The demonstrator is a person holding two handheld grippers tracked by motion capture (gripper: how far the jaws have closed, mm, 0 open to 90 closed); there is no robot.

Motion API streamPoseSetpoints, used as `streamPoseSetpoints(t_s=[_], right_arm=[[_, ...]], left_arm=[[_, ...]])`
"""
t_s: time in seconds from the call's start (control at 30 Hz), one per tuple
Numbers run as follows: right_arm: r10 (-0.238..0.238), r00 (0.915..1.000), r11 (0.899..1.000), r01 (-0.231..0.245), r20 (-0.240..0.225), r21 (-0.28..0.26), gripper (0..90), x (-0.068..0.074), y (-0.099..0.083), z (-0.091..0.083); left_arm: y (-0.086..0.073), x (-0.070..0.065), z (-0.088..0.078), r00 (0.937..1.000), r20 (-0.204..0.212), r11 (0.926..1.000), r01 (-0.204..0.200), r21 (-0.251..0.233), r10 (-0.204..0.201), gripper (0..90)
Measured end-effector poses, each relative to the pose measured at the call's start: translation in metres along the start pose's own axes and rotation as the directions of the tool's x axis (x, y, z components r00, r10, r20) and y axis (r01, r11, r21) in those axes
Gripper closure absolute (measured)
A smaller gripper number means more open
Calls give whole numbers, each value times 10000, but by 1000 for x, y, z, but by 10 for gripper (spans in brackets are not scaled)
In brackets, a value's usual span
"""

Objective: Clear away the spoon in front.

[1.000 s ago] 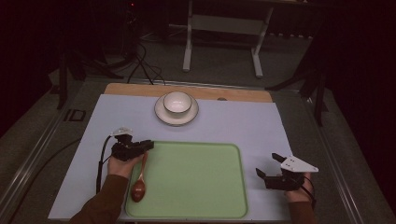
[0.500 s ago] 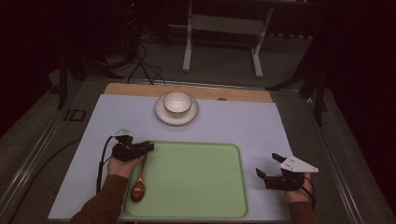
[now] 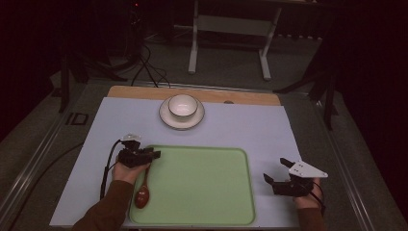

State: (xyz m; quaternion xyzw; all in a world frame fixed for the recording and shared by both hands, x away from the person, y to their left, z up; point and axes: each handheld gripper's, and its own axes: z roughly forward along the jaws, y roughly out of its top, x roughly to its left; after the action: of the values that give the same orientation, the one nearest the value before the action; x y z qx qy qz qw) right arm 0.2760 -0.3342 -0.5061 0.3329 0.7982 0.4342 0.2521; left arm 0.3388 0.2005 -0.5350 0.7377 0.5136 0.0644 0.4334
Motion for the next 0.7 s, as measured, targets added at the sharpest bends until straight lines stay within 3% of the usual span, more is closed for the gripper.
streamPoseSetpoints(t_s=[0.13,0.3,0.43,0.7], right_arm=[[-8,10000,10000,8,-13,18,120,0,0,0],[-39,10000,10000,39,17,17,136,0,0,1],[-45,10000,10000,45,16,21,136,0,0,1],[-41,10000,10000,40,28,12,136,0,0,1]], left_arm=[[0,0,1,9998,-215,10000,-7,-5,7,474],[3,0,-1,9999,-145,9997,-58,-233,55,409],[5,2,-5,10000,-38,9984,-44,-562,42,389],[9,2,-17,9984,-442,9924,-390,-1166,340,371]])
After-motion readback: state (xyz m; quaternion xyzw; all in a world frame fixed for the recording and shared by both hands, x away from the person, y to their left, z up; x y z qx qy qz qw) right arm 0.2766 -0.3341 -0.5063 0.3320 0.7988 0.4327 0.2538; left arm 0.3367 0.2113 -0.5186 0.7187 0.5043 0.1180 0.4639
